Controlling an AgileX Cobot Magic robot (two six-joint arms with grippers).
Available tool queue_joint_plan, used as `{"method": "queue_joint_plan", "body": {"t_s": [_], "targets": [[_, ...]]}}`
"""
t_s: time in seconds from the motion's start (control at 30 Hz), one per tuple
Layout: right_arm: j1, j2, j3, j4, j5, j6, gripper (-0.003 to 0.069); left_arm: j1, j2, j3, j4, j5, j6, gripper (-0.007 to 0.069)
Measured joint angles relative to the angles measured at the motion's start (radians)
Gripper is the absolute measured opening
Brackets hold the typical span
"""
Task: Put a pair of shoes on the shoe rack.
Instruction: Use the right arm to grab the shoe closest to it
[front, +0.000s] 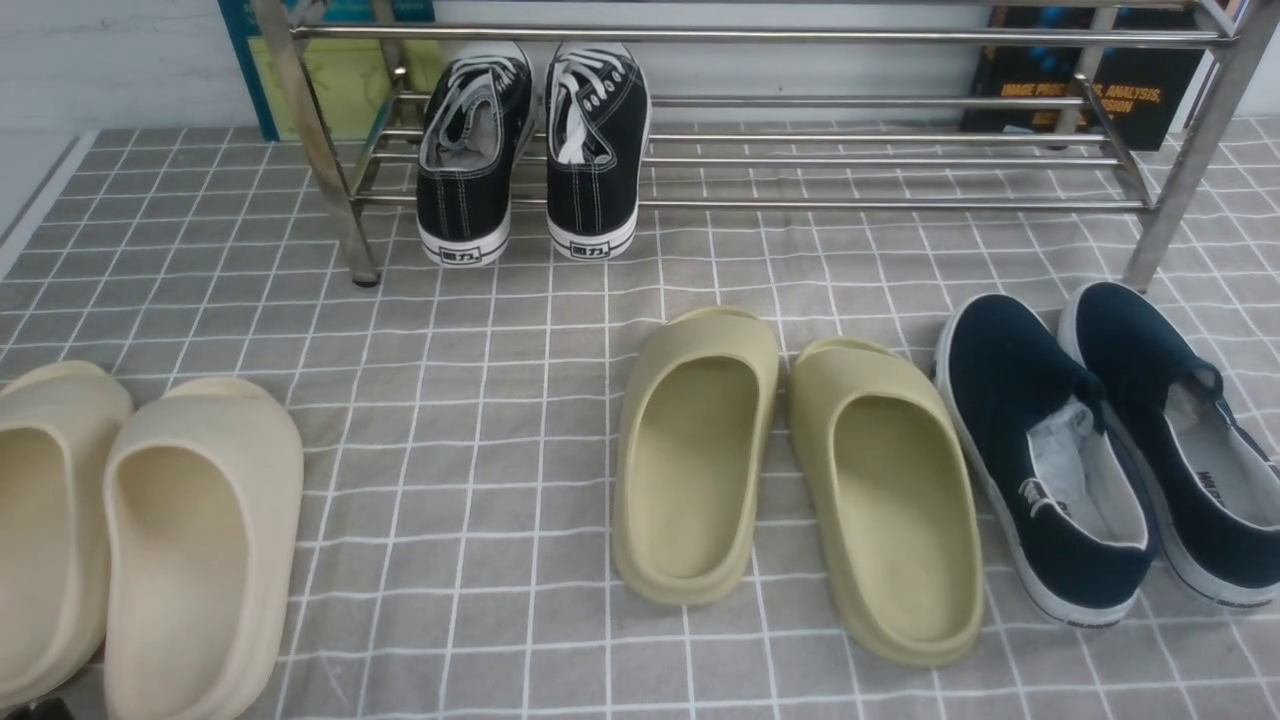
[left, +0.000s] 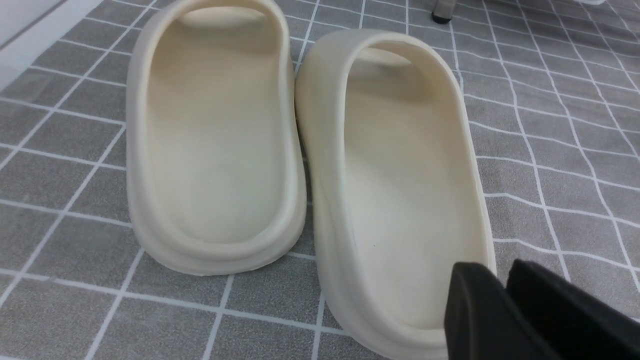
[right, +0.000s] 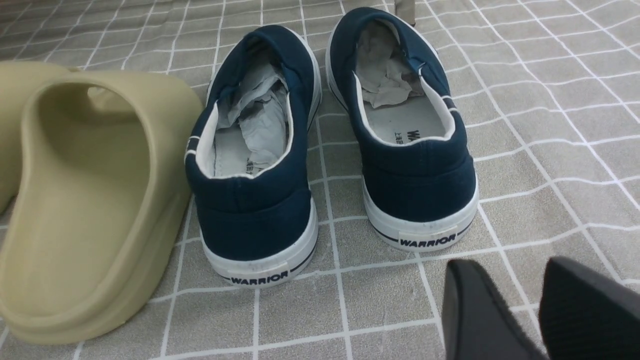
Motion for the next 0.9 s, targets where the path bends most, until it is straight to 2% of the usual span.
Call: {"method": "queue_joint_plan", "body": {"t_s": [0.7, 0.8, 0.9], "targets": [[0.000, 0.000, 0.000, 0.005, 0.000, 0.000, 0.0239, 0.000, 0.000, 0.000, 0.000, 0.000, 0.000, 0.0120], [0.000, 0.000, 0.000, 0.065, -0.002, 0.000, 0.0239, 0.000, 0.000, 0.000, 0.000, 0.000, 0.000, 0.0125], [0.000, 0.000, 0.000, 0.209, -0.002, 0.000, 0.0239, 0.000, 0.000, 0.000, 0.000, 0.000, 0.000, 0.0127]]}}
